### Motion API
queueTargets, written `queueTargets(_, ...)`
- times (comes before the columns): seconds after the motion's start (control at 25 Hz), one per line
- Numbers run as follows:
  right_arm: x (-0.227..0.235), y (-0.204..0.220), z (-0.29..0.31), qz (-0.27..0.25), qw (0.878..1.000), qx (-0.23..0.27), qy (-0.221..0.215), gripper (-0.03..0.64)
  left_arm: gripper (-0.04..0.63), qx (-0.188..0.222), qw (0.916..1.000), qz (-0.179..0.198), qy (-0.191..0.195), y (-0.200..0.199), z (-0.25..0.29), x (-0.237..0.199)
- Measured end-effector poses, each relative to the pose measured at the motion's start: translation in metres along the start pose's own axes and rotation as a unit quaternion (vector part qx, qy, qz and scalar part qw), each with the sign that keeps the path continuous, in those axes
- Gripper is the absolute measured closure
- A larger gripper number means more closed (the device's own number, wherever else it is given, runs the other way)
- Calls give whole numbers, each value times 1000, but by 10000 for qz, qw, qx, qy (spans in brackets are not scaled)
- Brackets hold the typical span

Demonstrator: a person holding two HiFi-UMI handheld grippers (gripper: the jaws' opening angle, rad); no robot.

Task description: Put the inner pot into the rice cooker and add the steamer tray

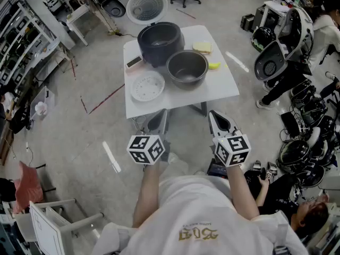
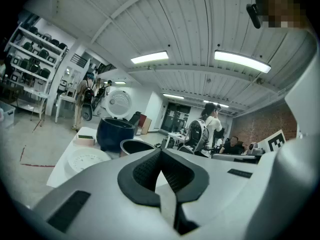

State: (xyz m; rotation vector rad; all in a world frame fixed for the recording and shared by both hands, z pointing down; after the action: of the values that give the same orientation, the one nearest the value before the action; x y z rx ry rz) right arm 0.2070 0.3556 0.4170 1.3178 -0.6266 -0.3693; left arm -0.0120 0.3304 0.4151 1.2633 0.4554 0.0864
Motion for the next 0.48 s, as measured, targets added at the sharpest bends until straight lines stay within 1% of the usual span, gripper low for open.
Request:
queueTargets(0.36,-5,3,-1,-1,10000,-36,-52,609,580,-4,10000,-49,20,3,-3,-2)
queueTargets(0.48,-3,6,-2,164,9999,4,-56,609,580,34,10000,-83,27,4,-2,-1)
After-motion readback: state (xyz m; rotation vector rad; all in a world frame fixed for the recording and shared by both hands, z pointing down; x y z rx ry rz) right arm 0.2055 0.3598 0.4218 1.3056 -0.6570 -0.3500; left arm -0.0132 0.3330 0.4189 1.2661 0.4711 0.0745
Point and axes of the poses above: the fingertips, and each gripper's own axes: z forward along the fingers, x to its right, y out of its underside, the point moved 6 cm from there along -z, backward along the fingers, and after that the axes turned 11 degrees about -y, right-handed, at the moved point
